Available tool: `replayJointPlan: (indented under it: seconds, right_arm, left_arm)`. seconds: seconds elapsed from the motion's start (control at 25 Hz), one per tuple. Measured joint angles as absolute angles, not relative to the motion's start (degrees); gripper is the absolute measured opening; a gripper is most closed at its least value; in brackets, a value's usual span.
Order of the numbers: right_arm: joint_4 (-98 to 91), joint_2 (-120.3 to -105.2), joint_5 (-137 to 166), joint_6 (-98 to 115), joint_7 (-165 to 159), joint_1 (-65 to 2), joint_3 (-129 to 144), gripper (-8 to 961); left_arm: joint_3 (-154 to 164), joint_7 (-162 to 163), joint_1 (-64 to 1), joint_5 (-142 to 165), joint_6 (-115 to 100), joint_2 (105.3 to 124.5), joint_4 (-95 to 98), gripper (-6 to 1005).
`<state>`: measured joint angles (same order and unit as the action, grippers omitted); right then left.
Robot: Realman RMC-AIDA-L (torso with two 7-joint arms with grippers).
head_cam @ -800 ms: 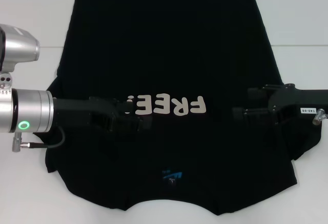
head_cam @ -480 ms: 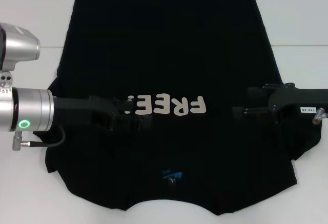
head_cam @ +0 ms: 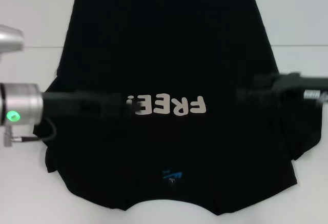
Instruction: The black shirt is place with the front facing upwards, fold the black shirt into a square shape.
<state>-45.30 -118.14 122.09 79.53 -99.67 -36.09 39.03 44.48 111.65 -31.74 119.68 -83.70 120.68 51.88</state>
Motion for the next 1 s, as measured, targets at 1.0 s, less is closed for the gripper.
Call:
replayJointPlan:
  seconds: [1.0]
  right_arm:
    - [-46.29, -108.55, 122.57, 72.51, -141.02, -46.50, 37.54, 884]
  left_arm:
    - [20.28, 142.48, -27.09, 132.21, -82.71, 111.87, 42.31, 497]
